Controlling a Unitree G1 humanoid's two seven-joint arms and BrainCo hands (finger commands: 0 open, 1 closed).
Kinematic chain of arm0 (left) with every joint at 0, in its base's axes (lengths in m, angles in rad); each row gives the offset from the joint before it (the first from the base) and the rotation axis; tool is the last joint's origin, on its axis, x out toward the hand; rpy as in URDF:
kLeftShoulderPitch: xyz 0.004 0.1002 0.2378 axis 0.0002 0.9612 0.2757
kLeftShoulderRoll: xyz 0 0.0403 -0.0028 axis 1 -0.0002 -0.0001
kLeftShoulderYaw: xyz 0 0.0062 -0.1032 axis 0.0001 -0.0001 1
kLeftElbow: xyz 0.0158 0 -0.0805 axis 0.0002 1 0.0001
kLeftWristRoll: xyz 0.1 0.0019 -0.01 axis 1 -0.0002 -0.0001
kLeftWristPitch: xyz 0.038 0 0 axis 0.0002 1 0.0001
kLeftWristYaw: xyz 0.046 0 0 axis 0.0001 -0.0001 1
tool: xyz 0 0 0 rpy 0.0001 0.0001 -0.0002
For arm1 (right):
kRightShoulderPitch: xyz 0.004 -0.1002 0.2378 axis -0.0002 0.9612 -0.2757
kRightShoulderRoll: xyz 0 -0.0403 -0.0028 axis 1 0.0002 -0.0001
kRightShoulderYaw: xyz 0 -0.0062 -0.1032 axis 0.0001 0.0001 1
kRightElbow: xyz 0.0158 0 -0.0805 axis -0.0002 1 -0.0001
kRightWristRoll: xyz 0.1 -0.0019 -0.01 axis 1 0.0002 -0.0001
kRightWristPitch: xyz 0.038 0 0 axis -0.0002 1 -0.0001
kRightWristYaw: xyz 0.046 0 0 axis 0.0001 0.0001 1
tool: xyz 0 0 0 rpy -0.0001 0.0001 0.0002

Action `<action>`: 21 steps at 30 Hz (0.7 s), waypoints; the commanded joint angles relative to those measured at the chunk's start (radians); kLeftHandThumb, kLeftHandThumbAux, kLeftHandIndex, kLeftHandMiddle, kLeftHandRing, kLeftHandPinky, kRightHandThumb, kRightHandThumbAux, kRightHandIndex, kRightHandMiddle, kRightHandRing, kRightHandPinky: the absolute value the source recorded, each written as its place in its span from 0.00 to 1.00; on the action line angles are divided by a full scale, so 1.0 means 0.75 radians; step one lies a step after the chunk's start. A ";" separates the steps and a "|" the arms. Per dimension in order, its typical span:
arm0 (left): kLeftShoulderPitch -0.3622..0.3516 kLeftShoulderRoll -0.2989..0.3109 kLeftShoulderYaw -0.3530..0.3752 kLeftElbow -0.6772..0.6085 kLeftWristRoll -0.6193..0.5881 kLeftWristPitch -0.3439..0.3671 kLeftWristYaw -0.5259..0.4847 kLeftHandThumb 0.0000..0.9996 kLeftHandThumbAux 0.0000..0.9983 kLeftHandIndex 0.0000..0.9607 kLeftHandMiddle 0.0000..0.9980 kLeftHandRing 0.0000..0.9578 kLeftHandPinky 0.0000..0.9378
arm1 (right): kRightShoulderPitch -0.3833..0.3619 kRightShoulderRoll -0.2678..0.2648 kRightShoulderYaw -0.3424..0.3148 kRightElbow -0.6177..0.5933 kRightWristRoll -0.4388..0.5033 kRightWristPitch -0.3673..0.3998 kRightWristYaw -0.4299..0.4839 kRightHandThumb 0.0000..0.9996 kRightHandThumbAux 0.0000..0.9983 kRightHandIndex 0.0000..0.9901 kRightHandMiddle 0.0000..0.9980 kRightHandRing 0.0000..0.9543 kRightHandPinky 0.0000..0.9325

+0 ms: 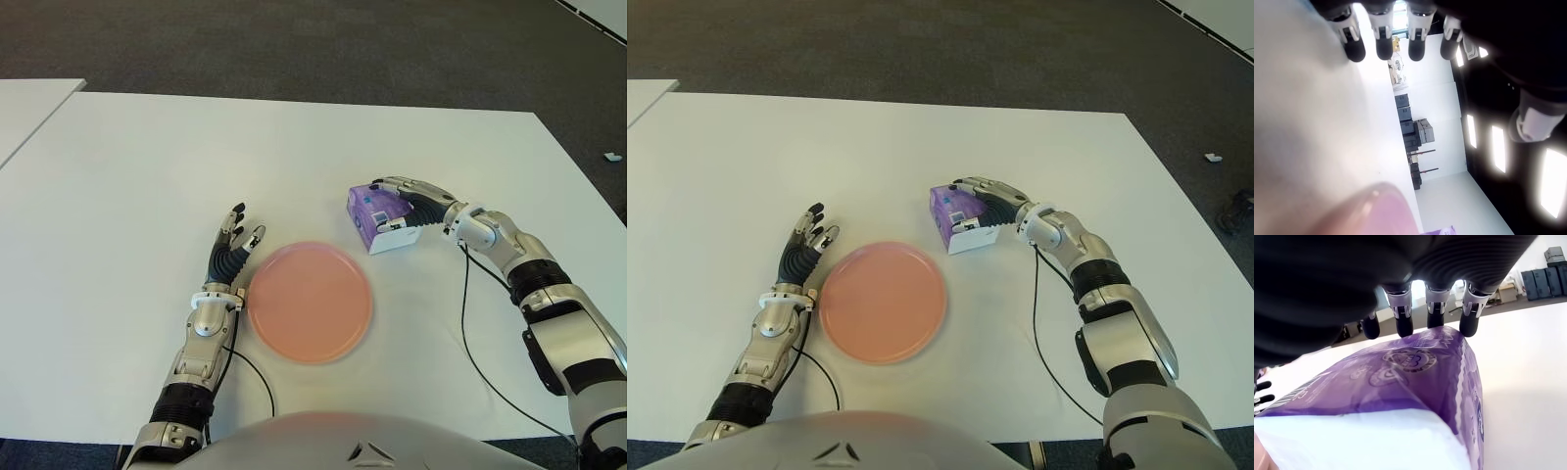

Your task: Put the tissue paper into the plate.

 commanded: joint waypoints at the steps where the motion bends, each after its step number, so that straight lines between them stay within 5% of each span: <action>1: 0.027 0.002 -0.005 0.030 0.021 0.029 0.004 0.00 0.44 0.00 0.00 0.00 0.00 | -0.006 -0.007 0.022 0.016 -0.023 -0.011 0.032 0.29 0.30 0.00 0.00 0.00 0.00; 21: 0.027 -0.006 0.004 0.037 0.011 0.019 -0.002 0.00 0.44 0.00 0.00 0.00 0.00 | 0.014 -0.052 0.045 0.002 -0.061 0.003 0.075 0.29 0.30 0.00 0.00 0.00 0.00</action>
